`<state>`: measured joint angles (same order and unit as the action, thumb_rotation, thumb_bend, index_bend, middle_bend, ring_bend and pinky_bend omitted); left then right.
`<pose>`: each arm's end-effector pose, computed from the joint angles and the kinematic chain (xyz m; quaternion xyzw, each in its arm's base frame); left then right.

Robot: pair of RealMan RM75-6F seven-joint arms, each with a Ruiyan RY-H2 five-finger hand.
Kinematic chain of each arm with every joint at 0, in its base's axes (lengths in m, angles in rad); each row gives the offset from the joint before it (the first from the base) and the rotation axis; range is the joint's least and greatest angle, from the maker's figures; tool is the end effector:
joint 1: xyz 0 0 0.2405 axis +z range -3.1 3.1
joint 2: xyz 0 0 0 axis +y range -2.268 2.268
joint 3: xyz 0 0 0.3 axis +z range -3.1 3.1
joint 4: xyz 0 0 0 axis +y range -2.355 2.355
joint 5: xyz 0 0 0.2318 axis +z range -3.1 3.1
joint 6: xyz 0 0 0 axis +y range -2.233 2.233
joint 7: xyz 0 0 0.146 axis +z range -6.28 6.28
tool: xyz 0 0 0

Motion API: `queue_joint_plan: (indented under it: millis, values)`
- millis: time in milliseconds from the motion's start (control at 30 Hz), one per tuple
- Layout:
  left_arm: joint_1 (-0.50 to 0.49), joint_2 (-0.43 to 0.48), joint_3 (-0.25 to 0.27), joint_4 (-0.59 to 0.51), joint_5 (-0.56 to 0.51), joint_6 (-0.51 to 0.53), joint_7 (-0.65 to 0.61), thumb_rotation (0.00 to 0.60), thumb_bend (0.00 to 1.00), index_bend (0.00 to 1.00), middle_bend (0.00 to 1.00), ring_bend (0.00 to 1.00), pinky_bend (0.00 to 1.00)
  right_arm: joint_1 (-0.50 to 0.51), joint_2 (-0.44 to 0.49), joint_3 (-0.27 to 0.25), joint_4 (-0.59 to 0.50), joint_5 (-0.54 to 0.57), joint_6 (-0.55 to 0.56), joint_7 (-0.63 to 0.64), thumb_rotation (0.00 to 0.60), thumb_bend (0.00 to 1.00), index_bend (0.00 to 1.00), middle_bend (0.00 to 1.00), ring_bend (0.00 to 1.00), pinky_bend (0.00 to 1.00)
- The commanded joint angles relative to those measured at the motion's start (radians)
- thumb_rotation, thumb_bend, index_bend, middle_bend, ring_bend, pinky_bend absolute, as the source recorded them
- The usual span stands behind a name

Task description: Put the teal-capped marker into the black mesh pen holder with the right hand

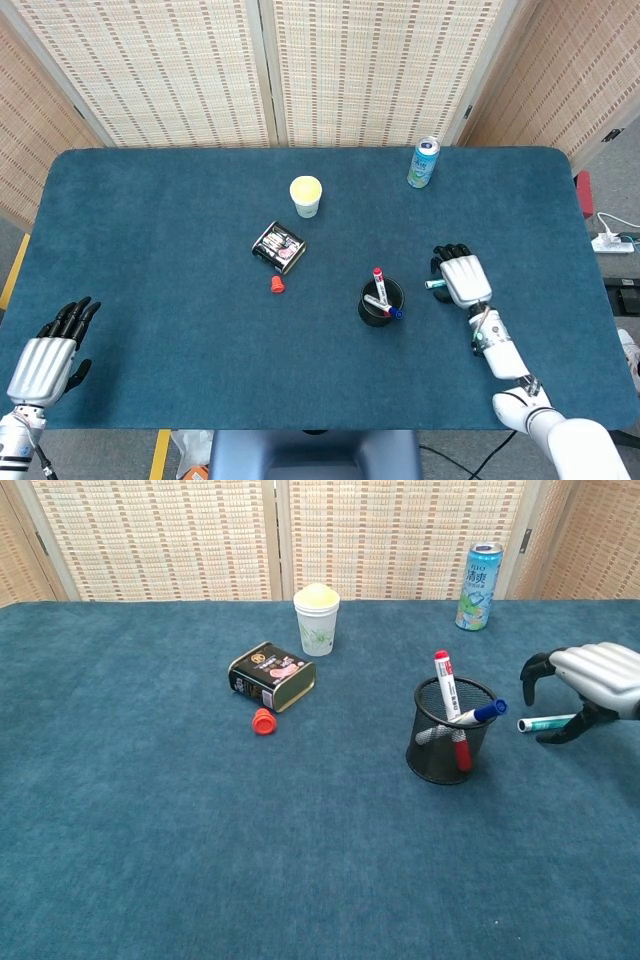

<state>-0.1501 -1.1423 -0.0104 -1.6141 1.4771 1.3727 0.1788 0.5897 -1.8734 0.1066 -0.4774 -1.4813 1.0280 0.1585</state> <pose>-0.3565 0.2008 0.1301 -0.6599 -0.3658 -0.3143 0.5761 -0.3529 -0.4019 -0.0437 0.7159 -0.3134 0.3125 0.5401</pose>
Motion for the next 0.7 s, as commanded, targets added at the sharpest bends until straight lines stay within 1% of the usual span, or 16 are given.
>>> queue_joint_plan:
  millis: [33,333,500,600,700]
  values:
    - [-0.001,0.0,0.001,0.0,0.001,-0.001,-0.001,0.6,0.3,0.02,0.0,0.05,0.27,0.01,-0.013,0.001,0.021,0.011,-0.028,-0.006,0.6,0.1,0.48,0.24,0.19,0.22]
    - [-0.004,0.002,0.002,0.0,-0.005,-0.011,-0.005,0.6,0.3,0.03,0.0,0.05,0.27,0.03,-0.043,-0.005,0.052,0.018,-0.081,-0.012,0.6,0.14,0.47,0.24,0.19,0.22]
    - [-0.007,0.004,0.001,0.001,-0.011,-0.017,-0.012,0.6,0.3,0.03,0.0,0.05,0.27,0.034,-0.055,-0.01,0.065,0.015,-0.08,-0.001,0.6,0.14,0.4,0.24,0.18,0.22]
    - [-0.007,0.005,0.001,0.001,-0.009,-0.014,-0.016,0.6,0.31,0.03,0.0,0.05,0.28,0.033,-0.06,-0.013,0.074,0.013,-0.07,-0.001,0.6,0.17,0.46,0.24,0.18,0.22]
    - [-0.006,0.005,0.002,0.001,-0.007,-0.012,-0.017,0.6,0.3,0.03,0.0,0.05,0.28,0.03,-0.062,-0.016,0.077,0.01,-0.062,-0.001,0.6,0.18,0.52,0.24,0.18,0.22]
